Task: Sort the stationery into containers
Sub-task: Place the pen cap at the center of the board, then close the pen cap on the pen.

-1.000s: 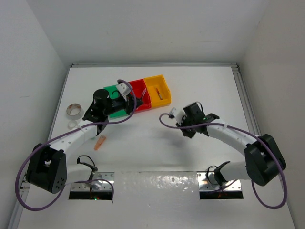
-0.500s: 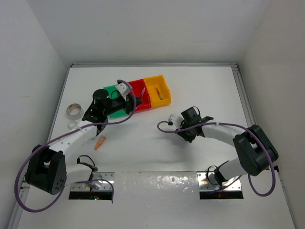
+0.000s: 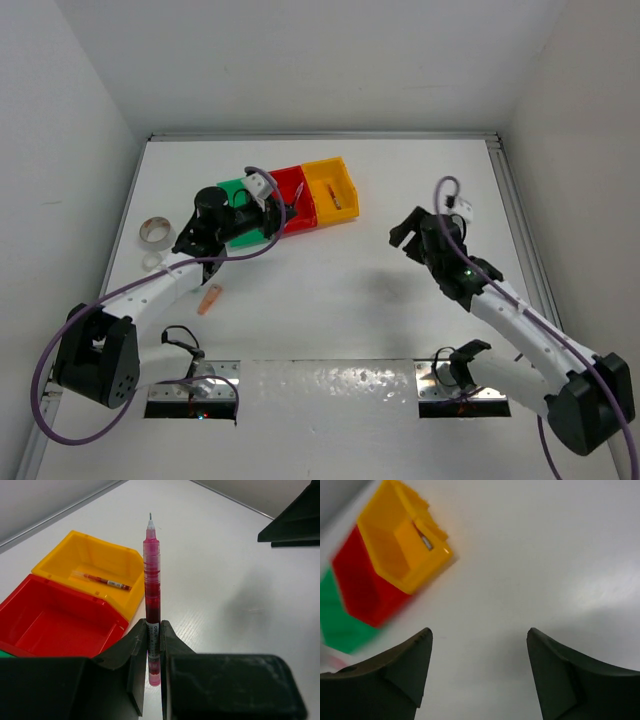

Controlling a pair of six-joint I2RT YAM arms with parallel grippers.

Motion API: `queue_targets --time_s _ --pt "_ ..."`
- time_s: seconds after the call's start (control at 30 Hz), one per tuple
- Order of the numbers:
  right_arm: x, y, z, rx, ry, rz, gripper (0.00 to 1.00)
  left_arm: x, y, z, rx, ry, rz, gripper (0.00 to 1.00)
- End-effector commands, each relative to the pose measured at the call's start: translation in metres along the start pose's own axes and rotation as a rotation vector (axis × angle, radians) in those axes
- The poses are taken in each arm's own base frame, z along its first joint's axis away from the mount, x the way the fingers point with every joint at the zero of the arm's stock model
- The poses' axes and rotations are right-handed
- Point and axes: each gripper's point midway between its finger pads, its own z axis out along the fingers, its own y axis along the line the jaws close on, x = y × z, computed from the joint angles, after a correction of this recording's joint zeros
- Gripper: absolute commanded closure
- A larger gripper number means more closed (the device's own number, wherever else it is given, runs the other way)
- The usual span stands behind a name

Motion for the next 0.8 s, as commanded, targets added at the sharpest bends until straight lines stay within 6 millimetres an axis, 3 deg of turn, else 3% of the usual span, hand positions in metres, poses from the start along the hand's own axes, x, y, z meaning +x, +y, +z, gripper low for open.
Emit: queue_targets --time_s 0.0,0.03,0.07,0.17,0.23,0.37,0.77 --pt "0.047 -0.023 -0.002 0.307 0.075 1.015 0.27 -0.022 0.004 0.000 -0.010 -0.067 0.051 0.99" --pt "0.072 -0.025 0.004 0.321 0.132 1.124 0.27 -0.022 0.004 0.000 -0.011 -0.073 0.052 0.99" --pt "0.081 -0.016 0.007 0.319 0.177 1.286 0.29 -0.024 0.004 0.000 -0.013 -0.078 0.054 0.99" --pt "0.105 -0.006 0.014 0.336 0.254 1.442 0.32 -0.025 0.003 -0.001 -0.016 -0.082 0.060 0.99" --pt "0.109 -0.010 0.019 0.367 0.233 1.476 0.33 -0.023 0.001 -0.003 -0.015 -0.078 0.067 0.99" --pt "0.096 -0.020 0.026 0.358 0.132 1.541 0.33 -0.022 0.000 -0.005 -0.019 -0.071 0.066 0.99" --pt "0.122 -0.057 0.035 0.480 0.064 1.615 0.45 -0.026 0.006 -0.005 -0.038 -0.072 0.073 0.99"
